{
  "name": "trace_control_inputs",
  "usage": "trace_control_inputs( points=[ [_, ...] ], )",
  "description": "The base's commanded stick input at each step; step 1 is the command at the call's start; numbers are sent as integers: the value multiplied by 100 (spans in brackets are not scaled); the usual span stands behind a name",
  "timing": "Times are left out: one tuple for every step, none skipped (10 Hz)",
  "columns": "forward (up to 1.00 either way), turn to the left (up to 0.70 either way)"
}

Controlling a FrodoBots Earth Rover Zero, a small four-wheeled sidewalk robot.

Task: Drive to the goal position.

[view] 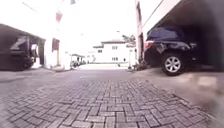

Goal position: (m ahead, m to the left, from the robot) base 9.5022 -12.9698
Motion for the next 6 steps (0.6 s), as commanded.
trace_control_inputs(
  points=[
    [70,0],
    [70,0],
    [70,0],
    [70,0],
    [70,0],
    [70,0]
  ],
)
